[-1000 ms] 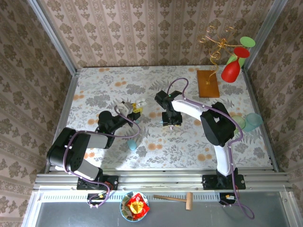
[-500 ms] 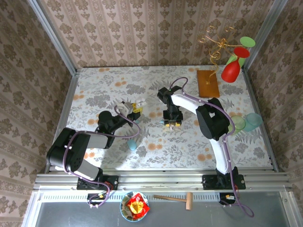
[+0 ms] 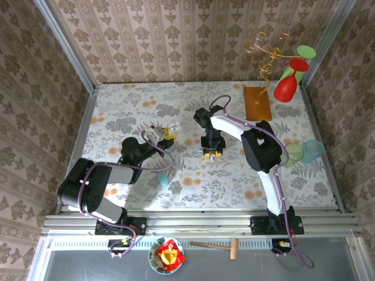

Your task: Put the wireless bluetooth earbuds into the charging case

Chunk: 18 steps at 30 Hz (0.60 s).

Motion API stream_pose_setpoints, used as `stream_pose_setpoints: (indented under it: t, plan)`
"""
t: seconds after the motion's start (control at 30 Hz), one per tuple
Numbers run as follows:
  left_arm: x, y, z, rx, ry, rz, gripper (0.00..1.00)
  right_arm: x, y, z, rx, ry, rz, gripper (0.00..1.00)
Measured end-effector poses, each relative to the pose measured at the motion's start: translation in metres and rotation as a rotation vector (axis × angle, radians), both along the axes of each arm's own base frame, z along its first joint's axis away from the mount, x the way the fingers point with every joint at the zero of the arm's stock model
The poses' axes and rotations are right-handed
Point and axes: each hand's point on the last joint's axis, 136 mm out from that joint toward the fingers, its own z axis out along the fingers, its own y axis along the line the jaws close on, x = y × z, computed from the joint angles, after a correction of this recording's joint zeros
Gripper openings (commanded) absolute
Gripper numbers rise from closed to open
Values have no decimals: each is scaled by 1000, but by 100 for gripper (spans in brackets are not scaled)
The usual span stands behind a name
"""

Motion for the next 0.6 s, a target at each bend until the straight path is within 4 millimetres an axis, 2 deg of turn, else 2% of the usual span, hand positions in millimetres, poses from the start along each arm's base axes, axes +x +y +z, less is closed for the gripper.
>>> stream_pose_setpoints:
  t: [0.4, 0.6]
  plan:
    - [0, 0, 0, 2, -3, 0, 0, 0, -1, -5, -6, 6, 9, 29]
    - [0, 0, 0, 2, -3, 0, 0, 0, 0, -5, -3, 3, 15, 28]
